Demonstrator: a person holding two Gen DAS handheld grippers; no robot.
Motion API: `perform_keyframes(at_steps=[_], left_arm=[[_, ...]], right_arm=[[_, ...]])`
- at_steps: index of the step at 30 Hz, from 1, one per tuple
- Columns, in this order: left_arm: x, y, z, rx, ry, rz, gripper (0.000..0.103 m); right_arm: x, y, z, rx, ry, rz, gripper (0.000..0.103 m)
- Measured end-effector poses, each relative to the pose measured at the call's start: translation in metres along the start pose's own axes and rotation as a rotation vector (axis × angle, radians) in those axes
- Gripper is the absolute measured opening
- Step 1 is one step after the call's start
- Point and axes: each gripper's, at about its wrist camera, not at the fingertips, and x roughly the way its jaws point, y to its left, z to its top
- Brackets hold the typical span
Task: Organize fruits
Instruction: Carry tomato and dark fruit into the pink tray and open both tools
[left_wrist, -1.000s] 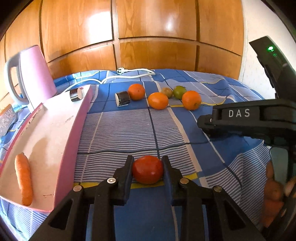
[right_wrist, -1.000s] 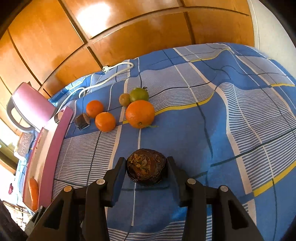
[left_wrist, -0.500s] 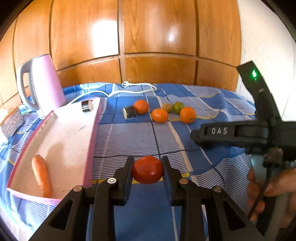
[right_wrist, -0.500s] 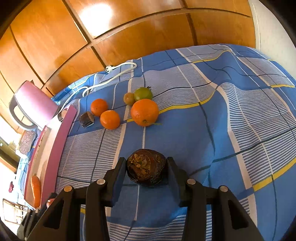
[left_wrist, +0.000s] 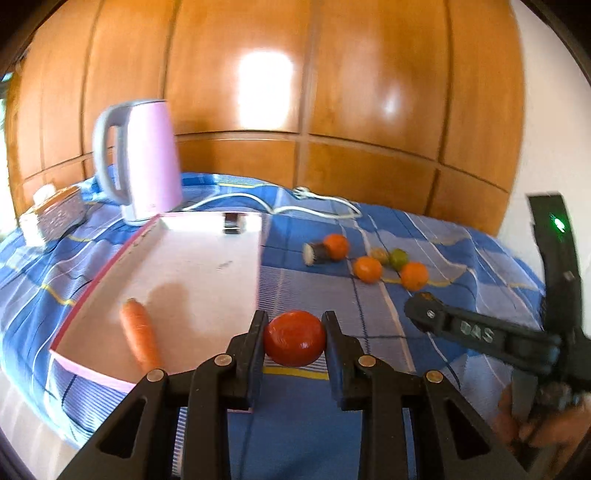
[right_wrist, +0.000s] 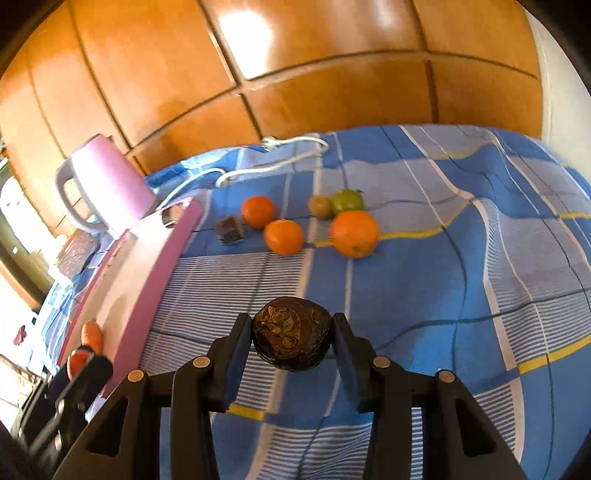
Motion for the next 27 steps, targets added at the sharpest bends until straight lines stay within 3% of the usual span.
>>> perform_keyframes(at_steps=[8, 16, 21, 27], left_arm=[[-0.002, 0.049, 0.011, -0.176, -0.024, 0.121, 0.03], [0.002, 0.107, 0.013, -0.408, -0.028, 0.284, 0.03], [0.004, 0.119, 0.011, -0.463, -0.027, 0.337, 0.03], [0.008, 0.13, 0.007, -0.515, -0.01, 0.355, 0.039]], right_arm=[[0.0, 0.038, 0.001, -0.089, -0.022, 0.066, 0.044], [0.003, 0.095, 0.005, -0.165, -0.022, 0.211, 0.044], [0.01, 0.129, 0.012, -0.2, -0.004, 0.289, 0.044], [0.026, 0.151, 0.014, -0.182, 0.045, 0.352, 0.046]])
